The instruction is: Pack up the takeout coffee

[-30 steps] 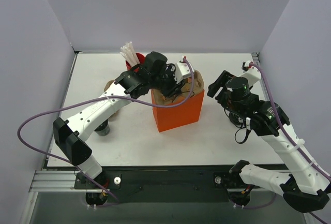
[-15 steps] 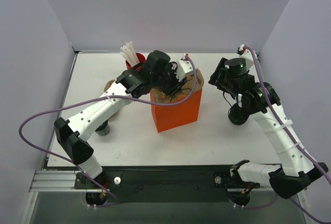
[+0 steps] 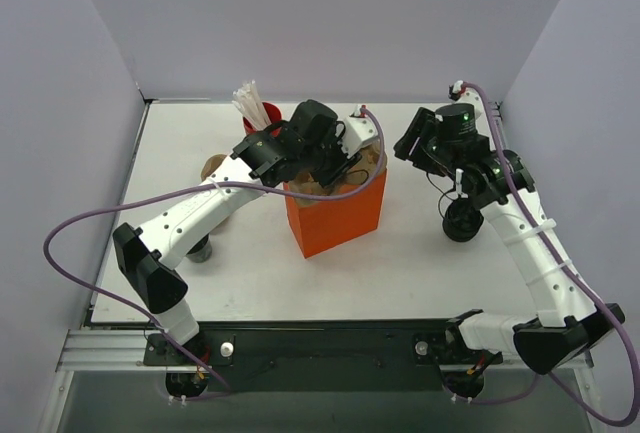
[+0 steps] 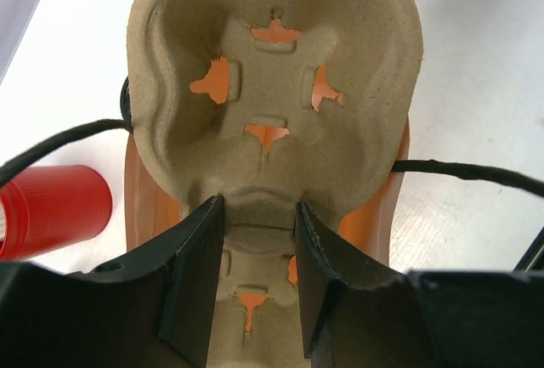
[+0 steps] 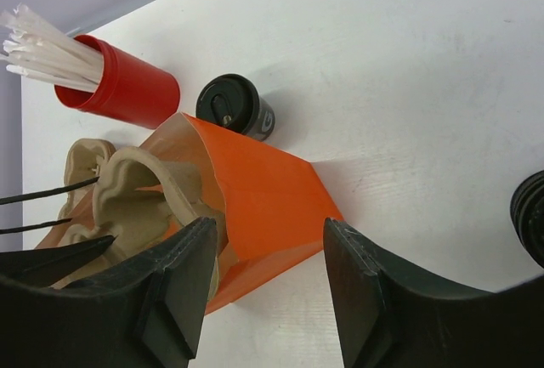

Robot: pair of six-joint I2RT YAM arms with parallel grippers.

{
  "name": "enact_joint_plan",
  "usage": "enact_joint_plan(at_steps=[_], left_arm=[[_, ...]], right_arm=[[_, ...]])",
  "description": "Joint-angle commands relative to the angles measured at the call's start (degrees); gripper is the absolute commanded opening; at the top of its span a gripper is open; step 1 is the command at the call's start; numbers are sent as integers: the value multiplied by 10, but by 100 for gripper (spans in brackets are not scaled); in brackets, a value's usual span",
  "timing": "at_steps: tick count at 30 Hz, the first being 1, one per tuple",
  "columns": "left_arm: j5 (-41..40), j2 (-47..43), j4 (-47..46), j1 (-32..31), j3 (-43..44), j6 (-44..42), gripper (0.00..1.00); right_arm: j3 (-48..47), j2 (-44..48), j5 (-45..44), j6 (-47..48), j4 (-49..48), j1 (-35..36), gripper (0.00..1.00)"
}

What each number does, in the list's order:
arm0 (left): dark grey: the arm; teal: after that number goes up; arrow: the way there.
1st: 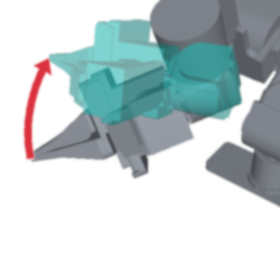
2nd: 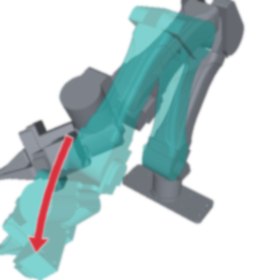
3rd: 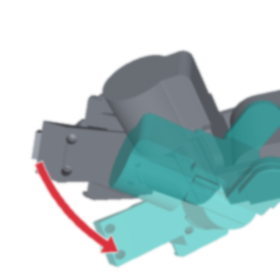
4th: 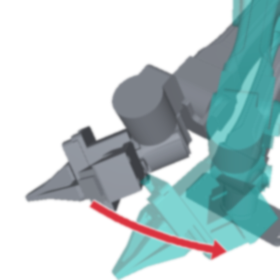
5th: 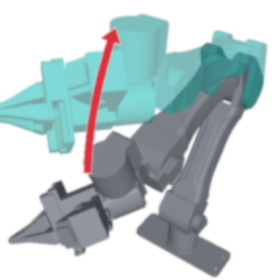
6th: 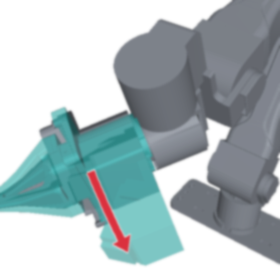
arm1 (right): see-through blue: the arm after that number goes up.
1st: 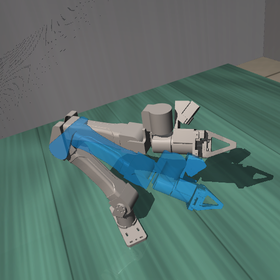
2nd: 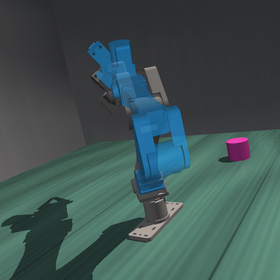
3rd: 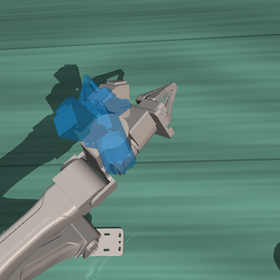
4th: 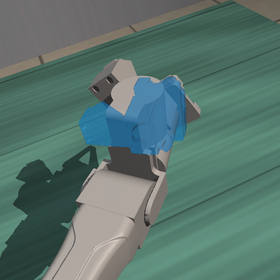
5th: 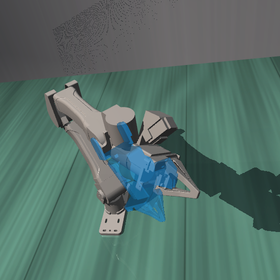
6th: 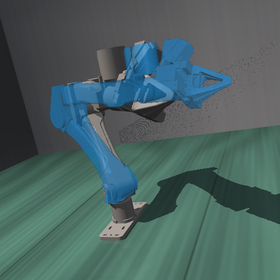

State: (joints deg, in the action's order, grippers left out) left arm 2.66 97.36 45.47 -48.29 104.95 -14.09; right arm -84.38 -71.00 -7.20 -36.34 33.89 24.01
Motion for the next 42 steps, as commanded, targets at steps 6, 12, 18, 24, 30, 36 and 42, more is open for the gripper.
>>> enact_joint_plan(at_steps=[6,12,18,24,30,36,42], left_arm=[[-61,16,31,-3,23,29,31],[-77,24,38,-3,29,33,31],[-86,22,44,-3,28,49,31],[-104,28,61,-2,44,63,31],[-114,21,80,-3,50,71,31],[-121,16,95,-3,46,78,30],[-125,15,102,-3,55,82,30]], right_arm=[[-25,-55,65,18,-26,-16,52],[-11,-69,114,25,-62,-16,48],[2,-66,144,57,-74,-16,47],[4,-66,136,67,-75,-16,46],[-1,-69,140,79,-76,-17,46],[2,-69,157,108,-93,-16,45],[3,-83,219,146,-118,-17,46]])
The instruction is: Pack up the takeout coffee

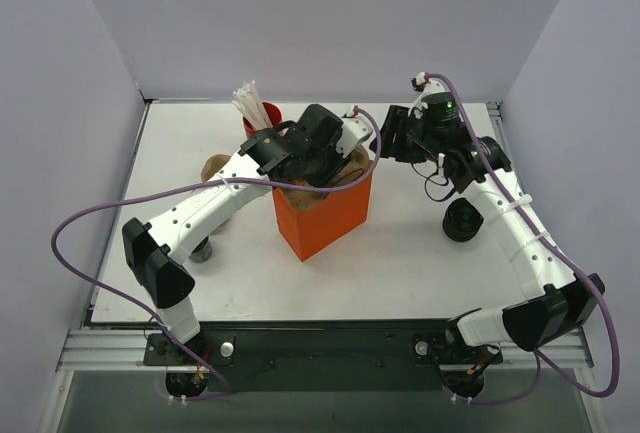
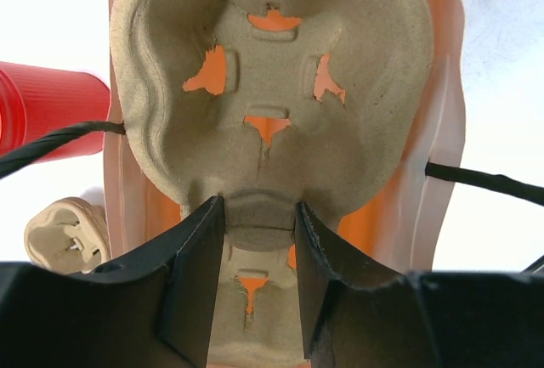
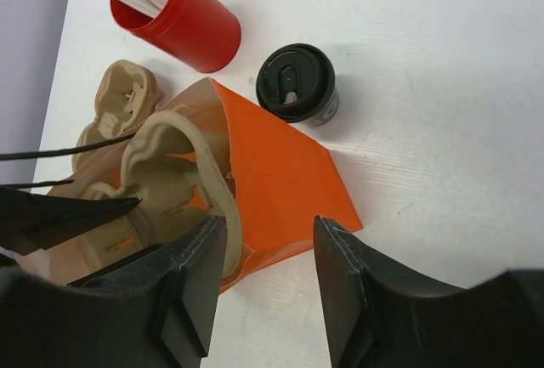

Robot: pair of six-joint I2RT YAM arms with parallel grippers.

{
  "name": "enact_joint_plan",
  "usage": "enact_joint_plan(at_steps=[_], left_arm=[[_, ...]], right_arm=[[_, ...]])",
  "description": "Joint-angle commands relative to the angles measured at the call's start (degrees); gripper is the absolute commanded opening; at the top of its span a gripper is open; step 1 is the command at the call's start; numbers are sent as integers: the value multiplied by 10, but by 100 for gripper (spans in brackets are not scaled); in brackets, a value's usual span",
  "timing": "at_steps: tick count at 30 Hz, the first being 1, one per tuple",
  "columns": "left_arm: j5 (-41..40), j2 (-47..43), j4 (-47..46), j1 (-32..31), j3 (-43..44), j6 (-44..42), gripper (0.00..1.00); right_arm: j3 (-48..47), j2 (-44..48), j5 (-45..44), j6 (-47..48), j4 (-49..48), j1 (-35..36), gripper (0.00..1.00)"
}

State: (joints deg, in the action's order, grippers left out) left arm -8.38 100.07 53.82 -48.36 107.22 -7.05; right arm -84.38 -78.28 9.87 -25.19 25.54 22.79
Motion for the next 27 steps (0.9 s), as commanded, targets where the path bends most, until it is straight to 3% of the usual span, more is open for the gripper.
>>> enact_joint_plan(at_steps=[1,12,18,27], left_arm=[[-16,-13,17,-2,33,12,30],[-30,-22,33,-2,32,19,30],[-41,-29,41,-2,25,19,30],[-38,-20,51,-2,33,26,30]], right_arm=[[2,-12,52,35,-36,-4,47],[18,-13,32,30,-37,-3,49],[20,-14,47,54,-43,-2,39],[12,-30,133,80,-56,-1,39]])
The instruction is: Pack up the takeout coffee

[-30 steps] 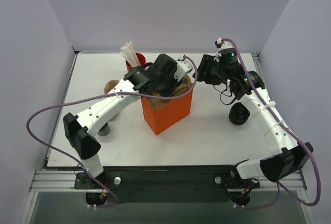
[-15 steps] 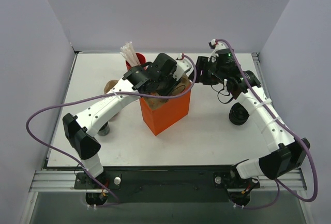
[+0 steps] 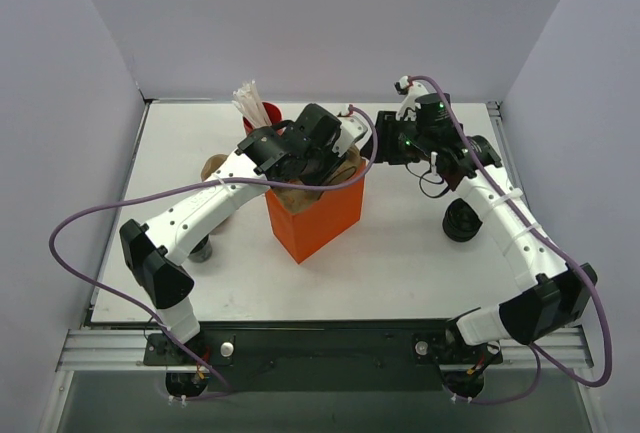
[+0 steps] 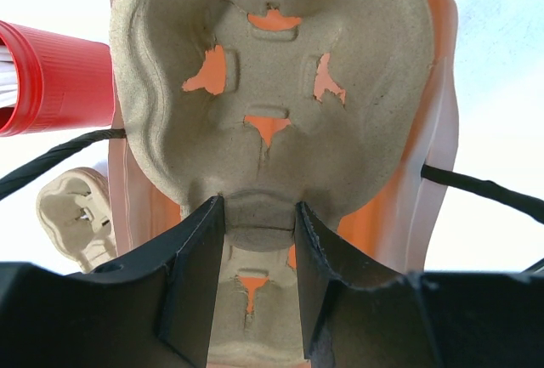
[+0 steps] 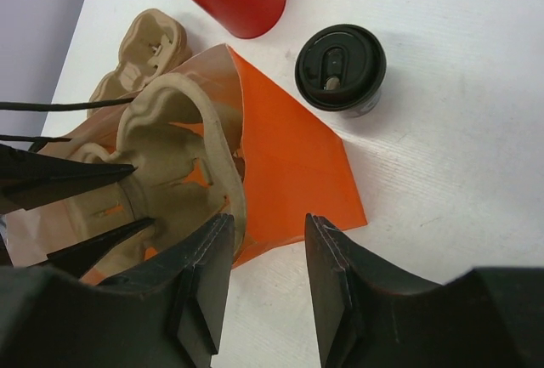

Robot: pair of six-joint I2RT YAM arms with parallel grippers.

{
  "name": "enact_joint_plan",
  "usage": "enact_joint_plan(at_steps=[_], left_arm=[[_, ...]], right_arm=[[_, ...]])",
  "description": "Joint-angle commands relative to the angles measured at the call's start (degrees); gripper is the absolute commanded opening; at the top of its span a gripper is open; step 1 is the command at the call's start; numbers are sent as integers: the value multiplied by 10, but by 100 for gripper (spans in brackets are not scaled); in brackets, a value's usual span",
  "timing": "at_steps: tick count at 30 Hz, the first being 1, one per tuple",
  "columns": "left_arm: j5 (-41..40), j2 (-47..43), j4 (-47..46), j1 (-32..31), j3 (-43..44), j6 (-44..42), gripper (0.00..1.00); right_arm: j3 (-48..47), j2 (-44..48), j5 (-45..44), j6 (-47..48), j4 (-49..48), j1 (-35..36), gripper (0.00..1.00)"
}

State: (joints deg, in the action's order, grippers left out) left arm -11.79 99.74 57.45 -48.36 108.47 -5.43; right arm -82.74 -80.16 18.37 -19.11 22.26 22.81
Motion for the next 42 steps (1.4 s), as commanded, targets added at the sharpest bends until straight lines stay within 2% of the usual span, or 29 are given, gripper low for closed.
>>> enact_joint_plan(at_steps=[1,6,10,16,26,31,34,42], left_arm=[[-3,-17,14,-2,23,9,30],[-3,-17,15,-2,23,10,30],[-9,-24,23,-3,20,12,30],[-17,-34,33,-6,15,18,30],[-50,-23,57,-6,16,18,29],[-49,-30,60,-6,16,19,29],[-46,-32,60,-6,16,19,29],[-39,-34,60,-6,15,21,28]], right_arm=[[-3,-12,49,21,-23,0,39],[6,-19,42,24,-23,0,33],[16,-16,31,29,-24,0,21],[35,-3,13,29,-23,7,13],[28,0,-31,40,-2,21,10],[37,8,-43,38,3,25,24],[39,14,-44,42,3,26,27],[30,7,-51,65,10,26,20]])
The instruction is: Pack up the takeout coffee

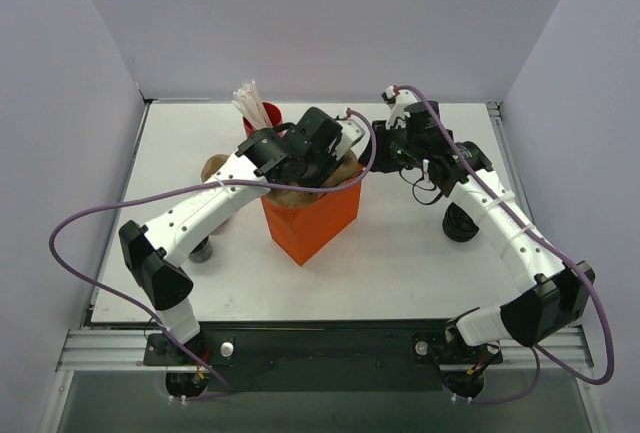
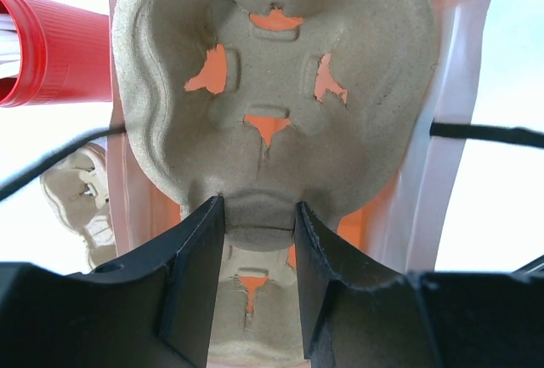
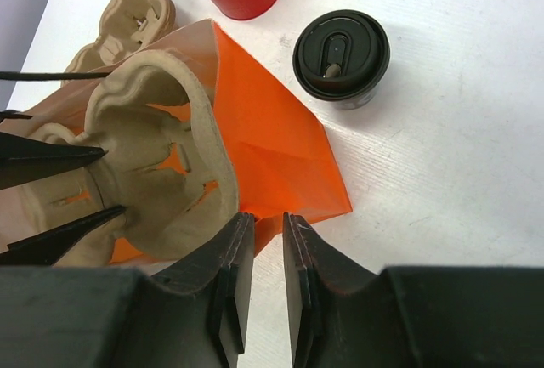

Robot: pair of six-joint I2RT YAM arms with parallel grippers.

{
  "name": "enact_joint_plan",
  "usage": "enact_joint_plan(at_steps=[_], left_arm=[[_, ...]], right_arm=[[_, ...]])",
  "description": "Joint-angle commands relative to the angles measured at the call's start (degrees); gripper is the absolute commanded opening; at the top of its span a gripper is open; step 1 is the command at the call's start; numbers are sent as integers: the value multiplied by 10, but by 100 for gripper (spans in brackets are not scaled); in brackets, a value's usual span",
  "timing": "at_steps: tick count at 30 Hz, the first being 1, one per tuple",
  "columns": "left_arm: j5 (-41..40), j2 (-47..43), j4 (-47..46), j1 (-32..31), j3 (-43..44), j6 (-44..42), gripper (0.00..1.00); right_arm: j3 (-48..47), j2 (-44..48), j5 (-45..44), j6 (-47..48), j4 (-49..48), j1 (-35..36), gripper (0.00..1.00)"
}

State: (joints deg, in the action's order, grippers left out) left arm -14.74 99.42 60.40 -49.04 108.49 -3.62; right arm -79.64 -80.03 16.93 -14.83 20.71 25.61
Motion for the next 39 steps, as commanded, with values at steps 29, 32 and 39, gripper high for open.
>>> enact_joint_plan(at_steps=[29,32,39], left_arm=[[46,-5,69,-19,24,85,25],[46,-3,74,-22,23,89,25],[46,17,67,-26,27,83,25]], right_arm=[[47,80,-305,-116,42,136,0],[52,88,-321,-132,54,145,0],[62,100,-334,-167,60,167,0]])
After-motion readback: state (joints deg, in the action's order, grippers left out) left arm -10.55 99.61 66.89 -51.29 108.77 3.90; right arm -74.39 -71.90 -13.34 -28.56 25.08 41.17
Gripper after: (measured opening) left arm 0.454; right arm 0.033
